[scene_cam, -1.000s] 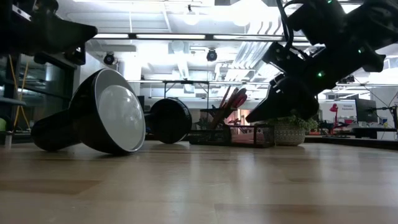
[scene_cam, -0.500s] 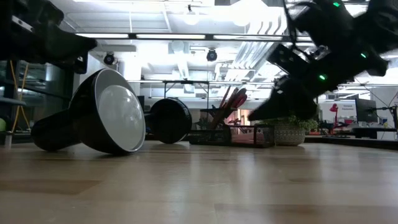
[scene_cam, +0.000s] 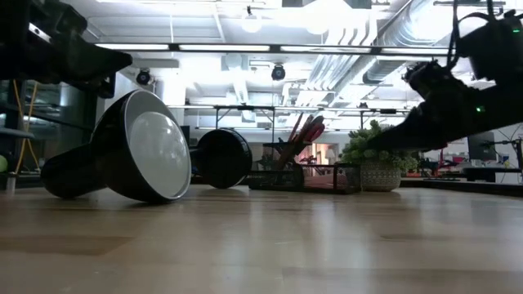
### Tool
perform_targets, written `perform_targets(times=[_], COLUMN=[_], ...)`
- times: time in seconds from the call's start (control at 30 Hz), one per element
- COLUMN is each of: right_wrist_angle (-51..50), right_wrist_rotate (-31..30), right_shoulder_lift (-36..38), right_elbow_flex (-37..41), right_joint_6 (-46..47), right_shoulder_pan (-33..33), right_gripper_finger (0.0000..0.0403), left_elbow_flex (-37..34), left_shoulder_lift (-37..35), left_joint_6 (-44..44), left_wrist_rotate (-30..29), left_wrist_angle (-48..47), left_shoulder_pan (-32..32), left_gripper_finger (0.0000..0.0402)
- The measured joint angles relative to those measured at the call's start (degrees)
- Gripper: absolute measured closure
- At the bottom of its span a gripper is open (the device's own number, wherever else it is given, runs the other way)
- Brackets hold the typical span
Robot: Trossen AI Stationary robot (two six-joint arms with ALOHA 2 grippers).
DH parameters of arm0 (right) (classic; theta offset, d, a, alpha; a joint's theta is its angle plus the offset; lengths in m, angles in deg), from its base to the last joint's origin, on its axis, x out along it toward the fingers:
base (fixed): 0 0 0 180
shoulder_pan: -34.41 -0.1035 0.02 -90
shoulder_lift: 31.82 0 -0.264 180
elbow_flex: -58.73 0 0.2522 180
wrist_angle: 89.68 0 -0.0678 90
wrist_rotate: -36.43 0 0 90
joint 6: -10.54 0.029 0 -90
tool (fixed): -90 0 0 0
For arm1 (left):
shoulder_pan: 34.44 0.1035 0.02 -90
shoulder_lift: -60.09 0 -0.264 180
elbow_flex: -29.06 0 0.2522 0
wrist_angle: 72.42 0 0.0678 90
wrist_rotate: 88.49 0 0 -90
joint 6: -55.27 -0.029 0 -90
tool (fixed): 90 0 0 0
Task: Pick and place office supplies into organizer
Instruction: Return to Home Position
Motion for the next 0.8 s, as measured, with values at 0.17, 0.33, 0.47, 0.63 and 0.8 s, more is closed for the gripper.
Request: perform_targets(times=[0.17, 0.33, 0.47, 0.63, 0.8], right_wrist_angle=[-7.28, -20.24, -30.77, -41.45, -49.56], right_wrist_rotate=[7.72, 9.13, 12.27, 12.10, 14.68], right_shoulder_lift=[7.34, 17.55, 25.80, 35.70, 44.83], right_elbow_flex=[-0.10, -0.12, -0.13, -0.13, -0.13], right_joint_6=[-2.60, -3.66, -3.85, -3.12, -0.69], right_shoulder_pan=[3.11, 5.16, 4.49, 4.23, 4.23], right_gripper_finger=[0.0403, 0.0403, 0.0403, 0.0403, 0.0403], left_elbow_flex=[0.00, 0.00, 0.00, 0.00, 0.00], left_shoulder_lift=[0.23, 0.53, 0.53, 0.53, 0.53], left_joint_6=[0.53, 1.70, 1.61, 1.42, 1.39], left_wrist_rotate=[-0.21, -0.42, -0.44, -0.44, -0.44], left_wrist_angle=[-0.14, -0.09, -0.03, 0.00, -0.01], left_shoulder_pan=[0.02, 0.00, 0.00, 0.00, 0.00], left_gripper_finger=[0.0401, 0.0401, 0.0401, 0.0401, 0.0401])
